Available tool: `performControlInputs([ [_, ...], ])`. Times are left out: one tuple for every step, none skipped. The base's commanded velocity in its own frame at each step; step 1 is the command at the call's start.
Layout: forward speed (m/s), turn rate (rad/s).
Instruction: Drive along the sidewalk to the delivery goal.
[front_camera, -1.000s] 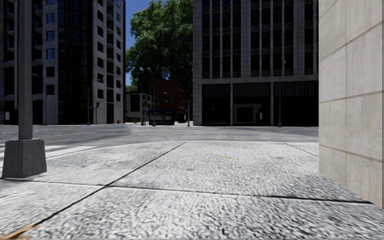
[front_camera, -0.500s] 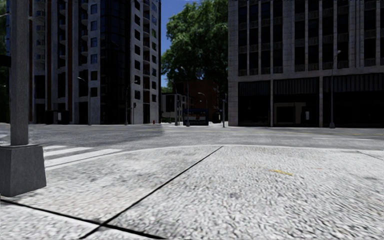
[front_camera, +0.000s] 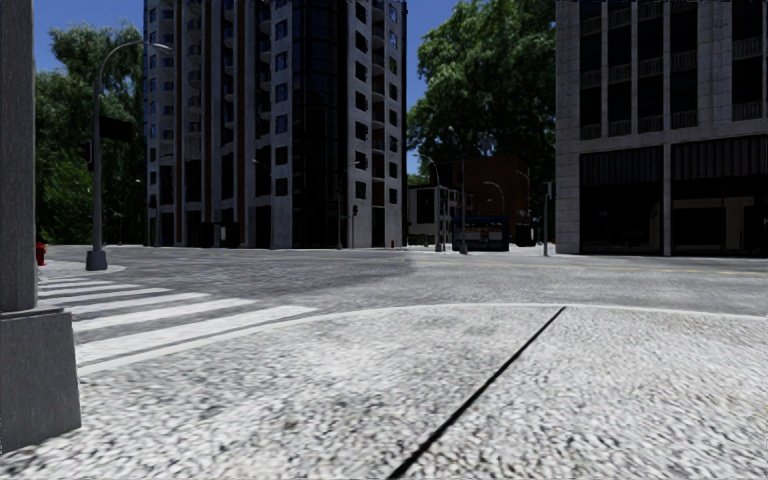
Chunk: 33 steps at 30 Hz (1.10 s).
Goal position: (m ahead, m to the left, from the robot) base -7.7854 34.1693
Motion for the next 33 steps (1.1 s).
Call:
performControlInputs([
  [2.0, 0.56],
  [2.0, 0.56],
  [2.0, 0.56],
  [2.0, 0.56],
  [2.0, 0.56],
  [2.0, 0.56],
  [2.0, 0.56],
  [2.0, 0.56],
  [2.0, 0.56],
  [2.0, 0.56],
  [2.0, 0.56],
  [2.0, 0.56],
  [2.0, 0.56],
  [2.0, 0.56],
  [2.0, 0.56],
  [2.0, 0.56],
  [2.0, 0.56],
  [2.0, 0.56],
  [2.0, 0.56],
  [2.0, 0.56],
  [2.0, 0.56],
  [2.0, 0.56],
  [2.0, 0.56],
  [2.0, 0.56],
  [2.0, 0.56],
  [2.0, 0.56],
  [2.0, 0.56],
  [2.0, 0.56],
  [2.0, 0.56],
  [2.0, 0.56],
  [2.0, 0.56],
  [2.0, 0.56],
  [2.0, 0.56],
])
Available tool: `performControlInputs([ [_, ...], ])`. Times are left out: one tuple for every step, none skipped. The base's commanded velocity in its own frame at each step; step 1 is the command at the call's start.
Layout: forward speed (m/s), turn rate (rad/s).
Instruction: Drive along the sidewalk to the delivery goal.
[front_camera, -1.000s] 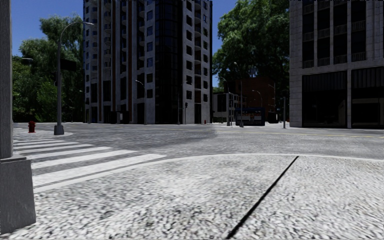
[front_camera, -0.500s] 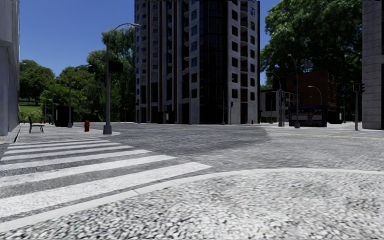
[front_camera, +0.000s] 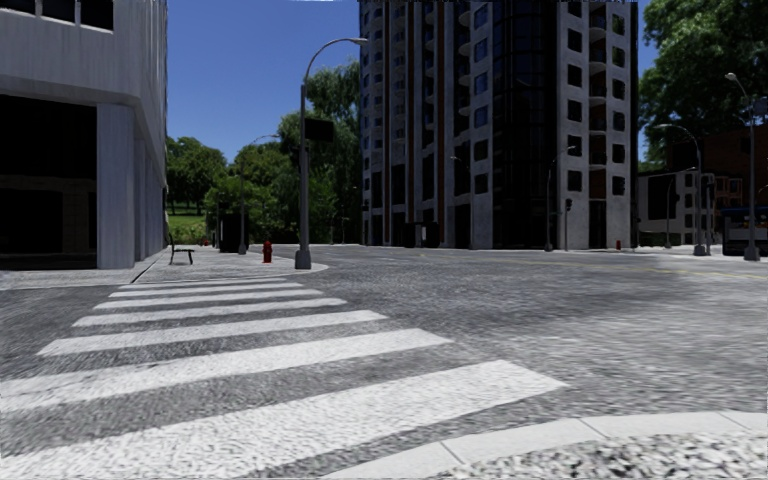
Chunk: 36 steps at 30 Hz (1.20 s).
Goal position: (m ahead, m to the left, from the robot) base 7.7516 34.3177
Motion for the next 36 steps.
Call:
performControlInputs([
  [2.0, 0.56],
  [2.0, 0.56],
  [2.0, 0.56],
  [2.0, 0.56],
  [2.0, 0.56],
  [2.0, 0.56],
  [1.95, 0.56],
  [1.91, 0.56],
  [1.89, 0.52],
  [1.87, 0.5],
  [1.86, 0.48],
  [1.85, 0.48],
  [1.83, 0.48],
  [1.83, 0.48],
  [1.81, 0.48],
  [1.8, 0.48],
  [1.8, 0.48],
  [1.8, 0.48],
  [1.8, 0.48],
  [1.8, 0.48],
  [1.8, 0.48],
  [1.8, 0.48],
  [1.8, 0.48],
  [1.8, 0.48],
  [1.8, 0.48],
  [1.8, 0.48],
  [1.8, 0.48],
  [1.8, 0.48],
  [1.8, 0.48],
  [1.8, 0.48],
  [1.8, 0.48],
  [1.8, 0.48],
  [1.81, 0.48],
  [2.0, 0.42],
  [2.0, 0.4],
  [2.0, 0.4],
])
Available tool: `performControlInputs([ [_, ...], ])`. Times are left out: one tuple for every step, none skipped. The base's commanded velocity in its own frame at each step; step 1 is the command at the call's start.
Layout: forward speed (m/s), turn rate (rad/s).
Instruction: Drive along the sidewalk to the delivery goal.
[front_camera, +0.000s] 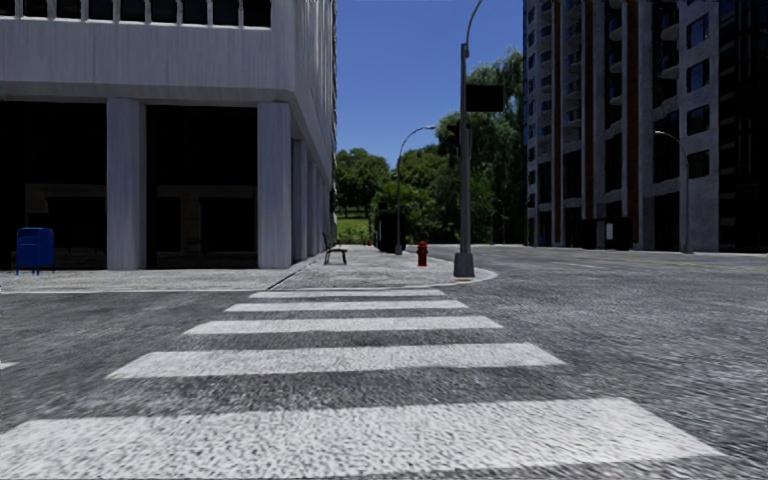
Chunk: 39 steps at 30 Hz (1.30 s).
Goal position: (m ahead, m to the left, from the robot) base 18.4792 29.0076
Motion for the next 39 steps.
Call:
performControlInputs([
  [2.0, 0.39],
  [2.0, 0.39],
  [2.0, 0.39],
  [2.0, 0.39],
  [2.0, 0.39],
  [2.0, 0.38],
  [2.0, 0.38],
  [2.0, 0.38],
  [2.0, 0.0],
  [2.0, 0.0],
  [2.0, 0.0],
  [2.0, 0.0],
  [2.0, 0.0],
  [2.0, 0.0],
  [2.0, 0.0],
  [2.0, 0.0],
  [2.0, 0.0],
  [2.0, 0.0],
  [2.0, 0.0],
  [2.0, 0.0],
  [2.0, 0.0],
  [2.0, 0.0],
  [2.0, 0.0],
  [2.0, 0.0],
  [2.0, 0.0],
  [2.0, 0.0],
  [2.0, 0.0],
  [2.0, 0.0],
  [2.0, 0.0],
  [2.0, 0.0],
  [2.0, 0.0],
  [2.0, 0.0],
  [2.0, 0.0],
  [2.0, 0.0],
  [2.0, 0.0],
  [2.0, 0.0],
  [2.0, 0.0],
  [2.0, 0.0],
  [2.0, 0.0],
])
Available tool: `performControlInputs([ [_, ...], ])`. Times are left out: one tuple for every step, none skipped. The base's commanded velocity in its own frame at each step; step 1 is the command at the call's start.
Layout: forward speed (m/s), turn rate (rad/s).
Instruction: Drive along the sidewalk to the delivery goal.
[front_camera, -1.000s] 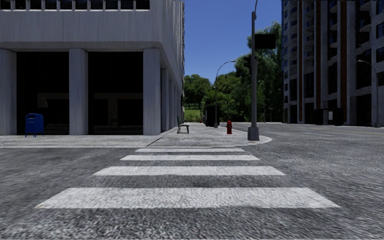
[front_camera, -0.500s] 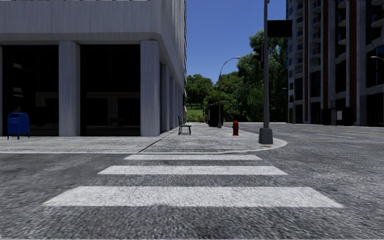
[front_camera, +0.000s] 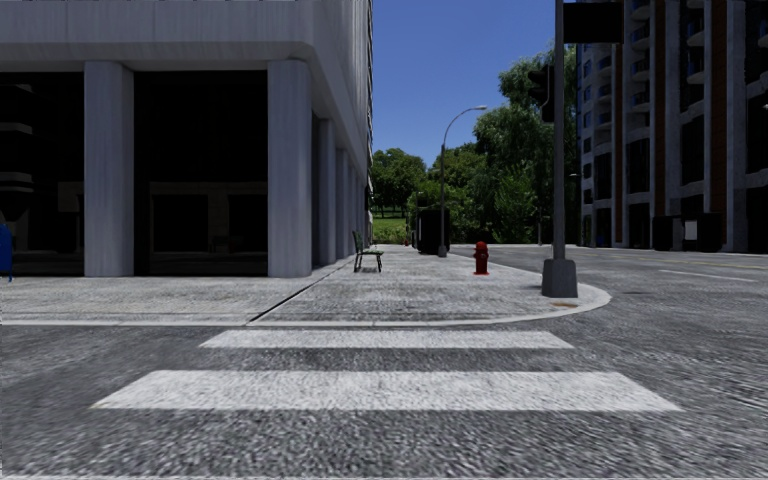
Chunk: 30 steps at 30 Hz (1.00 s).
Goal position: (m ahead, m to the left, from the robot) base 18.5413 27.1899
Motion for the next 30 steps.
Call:
performControlInputs([
  [2.0, 0.0],
  [2.0, 0.0],
  [2.0, 0.0],
  [2.0, 0.0],
  [2.0, 0.0],
  [2.0, 0.0],
  [2.0, 0.0],
  [2.0, 0.0],
  [2.0, 0.0],
  [2.0, 0.0],
  [2.0, 0.0],
  [2.0, 0.0],
  [2.0, 0.0],
  [2.0, 0.0],
  [2.0, 0.0],
  [2.0, 0.0],
  [2.0, 0.0],
  [2.0, 0.0],
  [2.0, 0.0],
  [2.0, 0.0],
  [2.0, 0.0],
  [2.0, 0.0],
  [2.0, 0.0],
  [2.0, 0.0],
  [2.0, 0.0],
  [2.0, 0.0],
  [2.0, 0.0],
  [2.0, 0.0],
  [2.0, 0.0],
  [2.0, 0.0],
])
